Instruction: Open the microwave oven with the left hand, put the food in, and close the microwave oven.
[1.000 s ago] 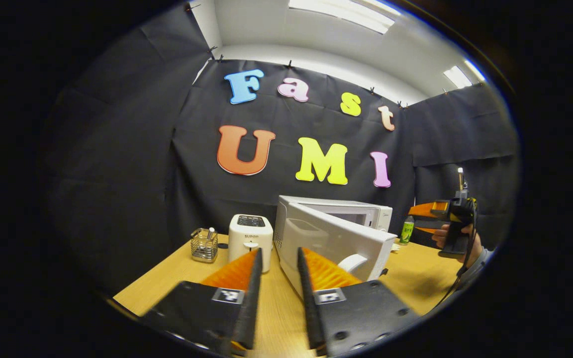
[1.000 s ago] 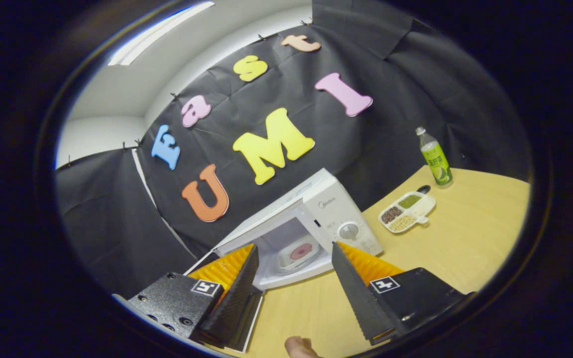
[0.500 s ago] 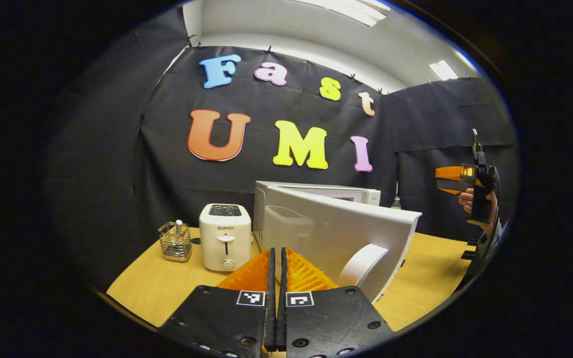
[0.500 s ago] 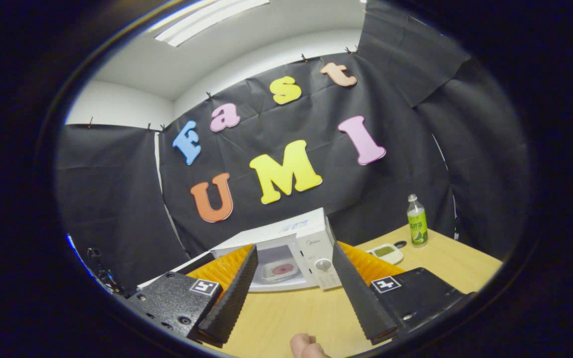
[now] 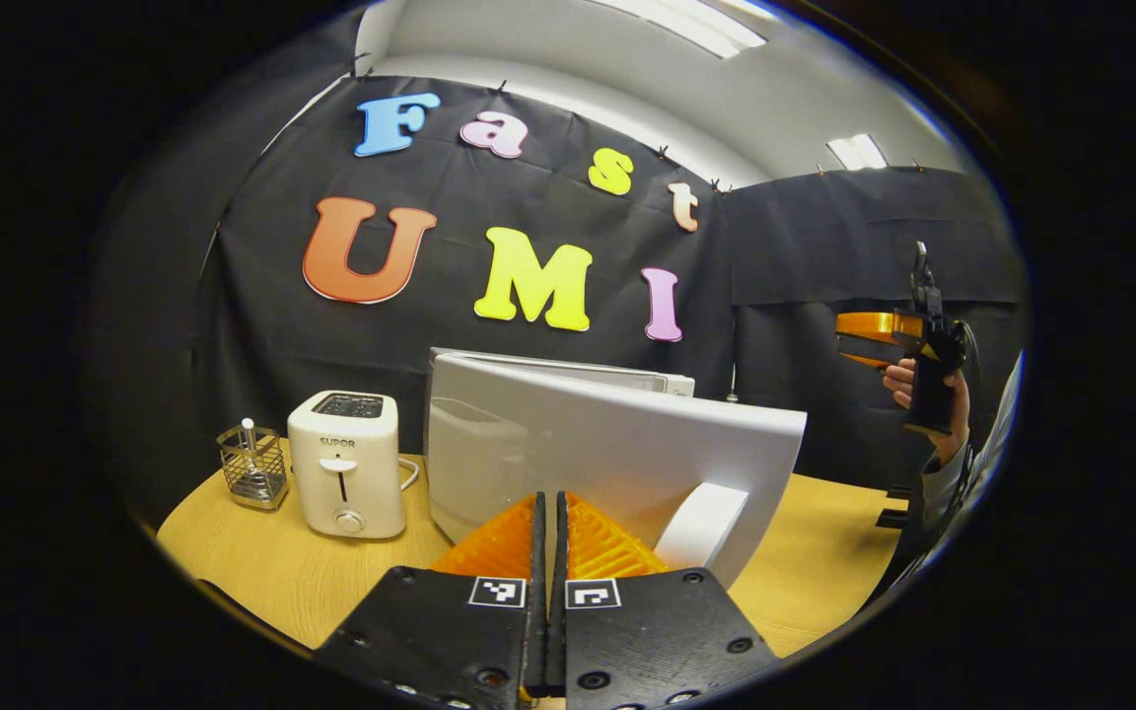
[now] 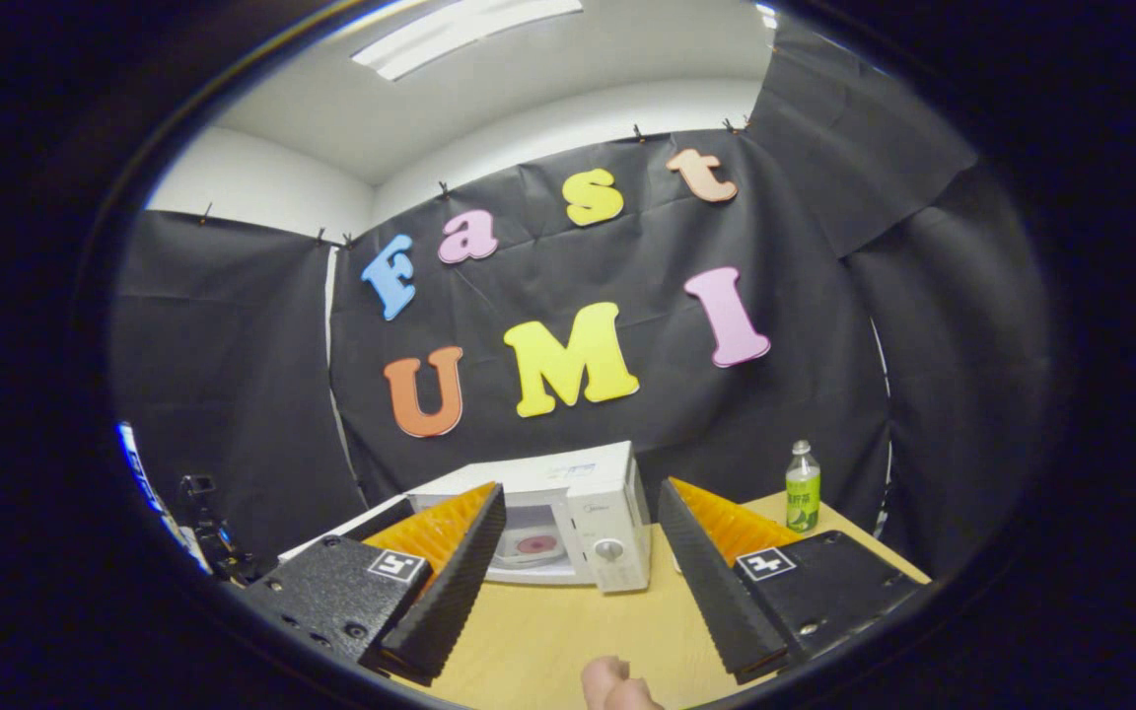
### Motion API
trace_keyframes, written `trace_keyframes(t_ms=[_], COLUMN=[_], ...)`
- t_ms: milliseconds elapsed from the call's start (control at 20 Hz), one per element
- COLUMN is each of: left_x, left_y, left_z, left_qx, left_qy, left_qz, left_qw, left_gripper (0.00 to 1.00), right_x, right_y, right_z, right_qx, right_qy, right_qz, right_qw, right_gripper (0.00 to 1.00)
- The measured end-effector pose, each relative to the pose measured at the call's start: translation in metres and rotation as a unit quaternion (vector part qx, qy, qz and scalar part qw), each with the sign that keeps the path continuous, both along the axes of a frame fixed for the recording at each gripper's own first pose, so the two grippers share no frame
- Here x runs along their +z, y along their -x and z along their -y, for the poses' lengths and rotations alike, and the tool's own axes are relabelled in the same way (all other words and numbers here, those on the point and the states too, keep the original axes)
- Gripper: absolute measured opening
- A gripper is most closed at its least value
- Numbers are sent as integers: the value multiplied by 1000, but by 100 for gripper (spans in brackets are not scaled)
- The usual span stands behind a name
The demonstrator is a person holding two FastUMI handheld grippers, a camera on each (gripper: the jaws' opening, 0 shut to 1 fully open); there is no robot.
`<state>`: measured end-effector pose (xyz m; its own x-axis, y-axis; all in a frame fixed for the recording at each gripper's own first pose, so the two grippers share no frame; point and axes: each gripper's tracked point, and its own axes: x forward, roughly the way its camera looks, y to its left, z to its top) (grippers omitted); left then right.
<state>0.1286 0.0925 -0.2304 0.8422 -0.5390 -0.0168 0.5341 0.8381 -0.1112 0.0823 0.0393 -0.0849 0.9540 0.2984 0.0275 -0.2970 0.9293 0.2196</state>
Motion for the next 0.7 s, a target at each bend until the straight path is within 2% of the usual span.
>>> trace_keyframes(t_ms=[150,300,450,500,550,700], left_x=[-2,1,-1,0,-2,-3], left_y=[-14,-27,-46,-53,-61,-87], left_z=[29,63,90,99,106,130], left_qx=[-12,-28,-24,-19,-14,-7], left_qy=[-9,1,1,0,-3,10], left_qz=[1,2,1,3,0,-7], left_qw=[1000,1000,1000,1000,1000,1000], left_gripper=[1,0,1,1,1,1], right_x=[-1,2,-1,-4,-6,-19], right_y=[-1,-6,-11,-14,-17,-23], right_z=[12,27,40,44,48,54], right_qx=[-1,-4,-6,-7,-9,-7], right_qy=[17,16,15,15,17,16], right_qz=[9,24,32,33,32,27], right_qw=[1000,1000,999,999,999,999], right_gripper=[99,99,99,91,99,99])
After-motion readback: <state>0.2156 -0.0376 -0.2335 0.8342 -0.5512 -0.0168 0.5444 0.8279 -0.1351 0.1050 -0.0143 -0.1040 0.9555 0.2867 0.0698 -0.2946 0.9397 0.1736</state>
